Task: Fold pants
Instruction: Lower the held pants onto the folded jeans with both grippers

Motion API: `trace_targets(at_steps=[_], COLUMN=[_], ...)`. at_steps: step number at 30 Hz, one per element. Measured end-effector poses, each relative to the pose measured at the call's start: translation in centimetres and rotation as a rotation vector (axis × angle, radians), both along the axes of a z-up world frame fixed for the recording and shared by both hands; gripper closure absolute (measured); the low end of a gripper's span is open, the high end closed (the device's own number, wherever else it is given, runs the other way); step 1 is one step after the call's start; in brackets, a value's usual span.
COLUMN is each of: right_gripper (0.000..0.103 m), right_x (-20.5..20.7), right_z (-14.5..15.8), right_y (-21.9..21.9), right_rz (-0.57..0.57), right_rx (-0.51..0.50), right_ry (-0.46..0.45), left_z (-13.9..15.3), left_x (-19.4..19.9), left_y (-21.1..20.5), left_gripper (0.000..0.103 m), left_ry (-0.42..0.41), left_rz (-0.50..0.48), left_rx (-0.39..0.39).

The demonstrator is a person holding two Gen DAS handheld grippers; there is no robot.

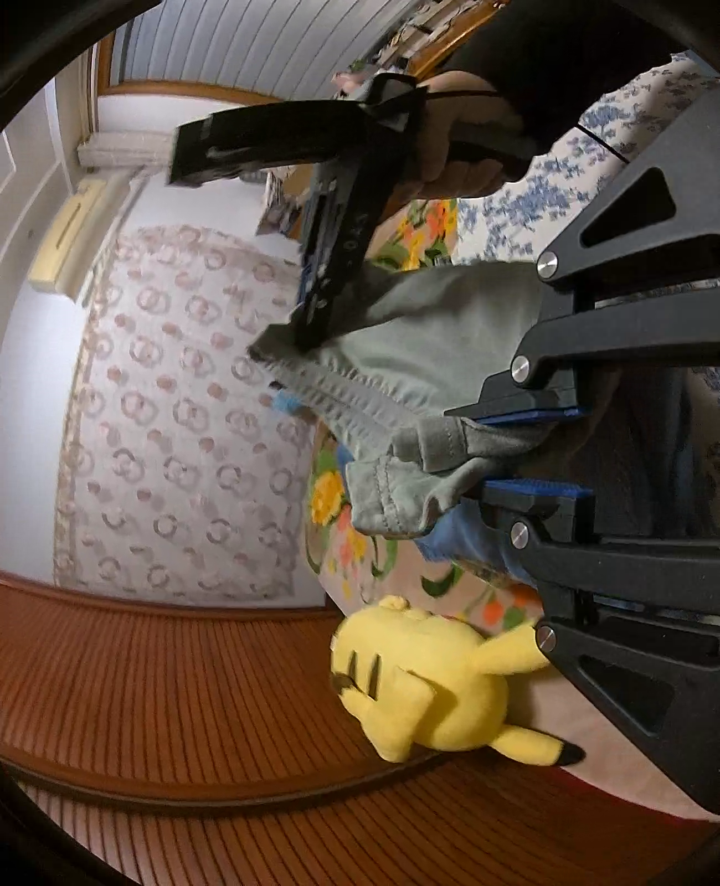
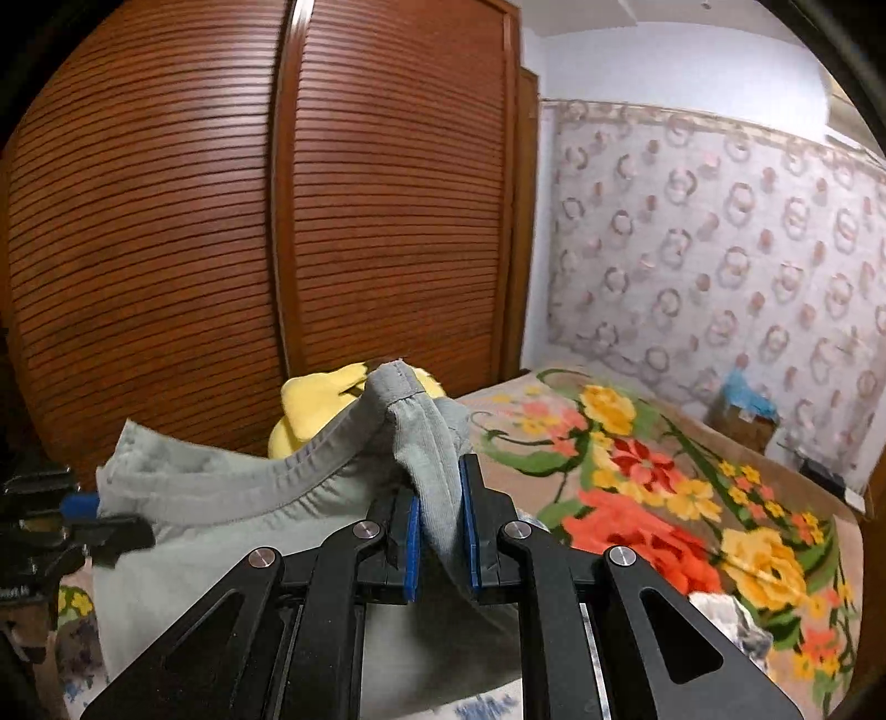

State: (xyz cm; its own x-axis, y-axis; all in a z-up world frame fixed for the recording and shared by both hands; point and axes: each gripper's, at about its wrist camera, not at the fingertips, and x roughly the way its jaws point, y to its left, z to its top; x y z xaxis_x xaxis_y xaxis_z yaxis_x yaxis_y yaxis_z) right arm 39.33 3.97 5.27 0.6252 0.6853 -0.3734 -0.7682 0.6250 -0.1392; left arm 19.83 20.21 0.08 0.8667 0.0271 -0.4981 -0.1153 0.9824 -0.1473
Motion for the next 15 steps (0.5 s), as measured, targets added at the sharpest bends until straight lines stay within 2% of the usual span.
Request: trace_targets(at_steps=[6,12,13,15], right_gripper=[0.09,0.09,0.09,0.083], right_x=[1.9,3.4,3.4,3.8], right_z=[-0.7,-0.7,-0.8,-0.9], right_y=[2.4,3.7,3.8,3.8], right_rz=[0.059,0.076,0.076,0.062], right_rx=[-0.06,-0.107,-0.114,-0.131], right_ry=[0.012,0.034,0.045,0.066], left_z=[-1.3,-2.2,-2.2,-2.2], left_x=[-0.6,-0.4,-0.3,-0.5], left_y=[0.9,1.1,1.1,1.1], left_gripper=[0.086,0.083,0.083,0.077], left_ry=[0.019,0.05,0.056,0.061], left_rz=[0.049,0.058,0.054,0.056], left_rx=[-0.031,-0.056,-0.055,-0.052])
